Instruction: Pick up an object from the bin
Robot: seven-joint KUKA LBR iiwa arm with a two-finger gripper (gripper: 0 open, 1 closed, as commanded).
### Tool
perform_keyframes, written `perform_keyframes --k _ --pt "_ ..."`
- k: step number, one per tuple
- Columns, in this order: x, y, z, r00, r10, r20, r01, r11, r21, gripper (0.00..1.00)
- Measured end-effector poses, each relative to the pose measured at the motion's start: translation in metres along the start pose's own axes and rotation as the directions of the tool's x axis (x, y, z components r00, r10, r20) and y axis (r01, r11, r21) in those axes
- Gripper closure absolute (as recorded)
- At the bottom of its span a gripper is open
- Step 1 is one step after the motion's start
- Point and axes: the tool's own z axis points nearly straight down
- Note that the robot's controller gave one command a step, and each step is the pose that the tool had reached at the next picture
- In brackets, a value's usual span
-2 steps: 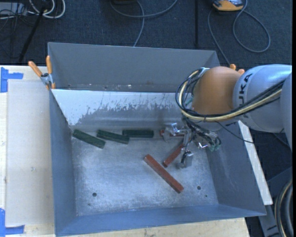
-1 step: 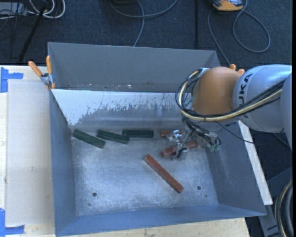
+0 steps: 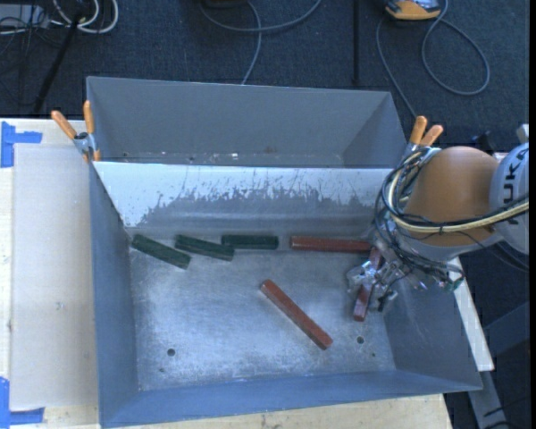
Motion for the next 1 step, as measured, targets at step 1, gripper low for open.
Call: perform_keyframes --k 1 --pt "-0.0017 -0.0365 -0.1486 0.930 -0.367 0.006 0.366 0.930 0.008 1.00"
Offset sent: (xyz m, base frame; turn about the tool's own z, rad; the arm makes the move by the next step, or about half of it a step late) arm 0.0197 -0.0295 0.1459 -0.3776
